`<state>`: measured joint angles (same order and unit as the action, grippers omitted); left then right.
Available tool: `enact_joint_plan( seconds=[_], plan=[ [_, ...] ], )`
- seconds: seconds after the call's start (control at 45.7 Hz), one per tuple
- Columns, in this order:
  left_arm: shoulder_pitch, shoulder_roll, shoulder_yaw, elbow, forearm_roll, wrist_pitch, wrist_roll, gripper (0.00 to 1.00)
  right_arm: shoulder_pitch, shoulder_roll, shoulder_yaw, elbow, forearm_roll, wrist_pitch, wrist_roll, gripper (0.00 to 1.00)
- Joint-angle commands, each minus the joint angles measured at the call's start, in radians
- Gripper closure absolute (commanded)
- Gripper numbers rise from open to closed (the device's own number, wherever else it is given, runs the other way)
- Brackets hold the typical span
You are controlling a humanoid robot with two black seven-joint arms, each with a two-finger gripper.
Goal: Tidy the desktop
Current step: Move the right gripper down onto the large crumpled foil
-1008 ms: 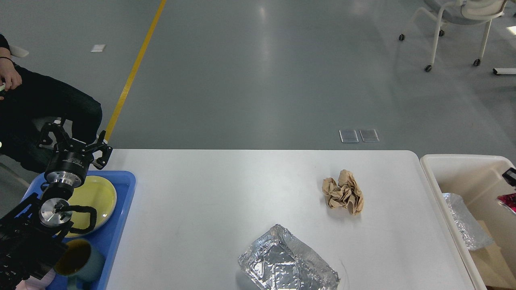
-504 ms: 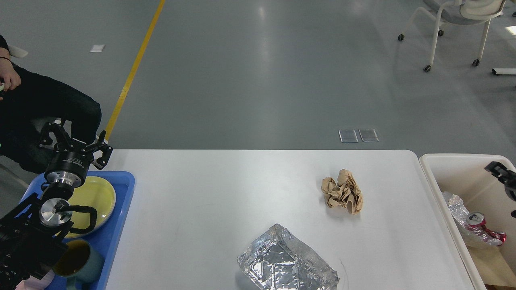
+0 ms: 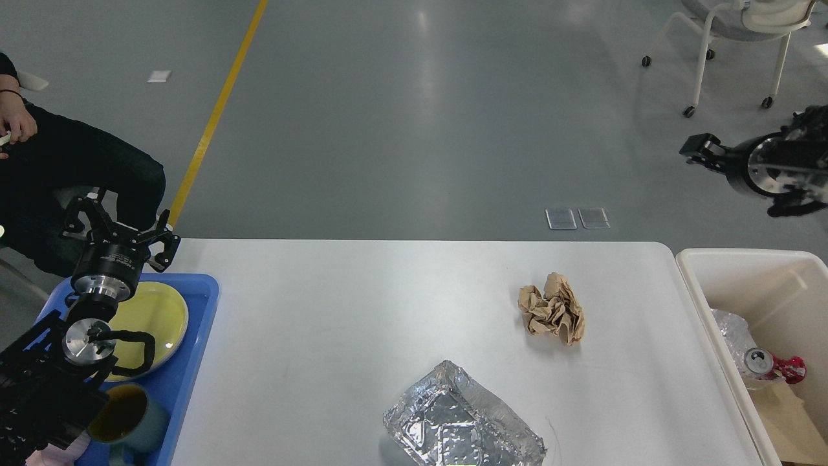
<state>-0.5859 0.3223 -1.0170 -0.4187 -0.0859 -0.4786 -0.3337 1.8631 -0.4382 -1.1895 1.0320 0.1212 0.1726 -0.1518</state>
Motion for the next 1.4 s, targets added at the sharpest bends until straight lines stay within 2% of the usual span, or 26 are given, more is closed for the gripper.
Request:
enact_joint_plan(
  seconds=[0.0, 0.088, 0.153, 0.241, 0.35, 0.482, 0.635, 0.81, 0.964, 1.117, 1.38],
  plan=[
    [0.0, 0.0, 0.0, 0.0, 0.0, 0.0, 0.001, 0.03, 0.14, 0.029, 0.001, 0.043, 0.0, 0.304, 0.001, 0.0],
    [0.0, 0.0, 0.0, 0.0, 0.0, 0.0, -0.001, 0.03, 0.215, 0.052, 0.014, 0.059, 0.002, 0.51, 0.005, 0.0],
    [0.0, 0.0, 0.0, 0.0, 0.0, 0.0, 0.001, 0.03, 0.261, 0.076, 0.022, 0.085, 0.003, 0.605, 0.006, 0.0],
    [0.0, 0.0, 0.0, 0.0, 0.0, 0.0, 0.001, 0.03, 0.33, 0.118, 0.025, 0.154, 0.003, 0.669, 0.005, 0.0],
    [0.0, 0.0, 0.0, 0.0, 0.0, 0.0, 0.001, 0.03, 0.386, 0.128, 0.031, 0.22, 0.002, 0.682, 0.001, 0.0],
    [0.0, 0.0, 0.0, 0.0, 0.0, 0.0, 0.001, 0.03, 0.42, 0.165, 0.068, 0.256, 0.002, 0.679, 0.001, 0.0],
    [0.0, 0.0, 0.0, 0.0, 0.0, 0.0, -0.001, 0.03, 0.343, 0.263, 0.114, 0.246, 0.002, 0.639, 0.001, 0.0],
    [0.0, 0.0, 0.002, 0.0, 0.0, 0.0, -0.001, 0.03, 0.217, 0.361, 0.156, 0.243, 0.0, 0.415, 0.0, 0.0],
    [0.0, 0.0, 0.002, 0.0, 0.0, 0.0, 0.001, 0.03, 0.117, 0.473, 0.228, 0.241, -0.009, 0.329, -0.003, 0.0],
    [0.0, 0.0, 0.002, 0.0, 0.0, 0.0, -0.001, 0.03, 0.093, 0.513, 0.261, 0.235, -0.054, 0.317, 0.0, 0.0],
    [0.0, 0.0, 0.002, 0.001, 0.0, 0.0, -0.001, 0.03, 0.022, 0.602, 0.289, 0.243, -0.323, 0.317, 0.006, 0.0]
  ],
)
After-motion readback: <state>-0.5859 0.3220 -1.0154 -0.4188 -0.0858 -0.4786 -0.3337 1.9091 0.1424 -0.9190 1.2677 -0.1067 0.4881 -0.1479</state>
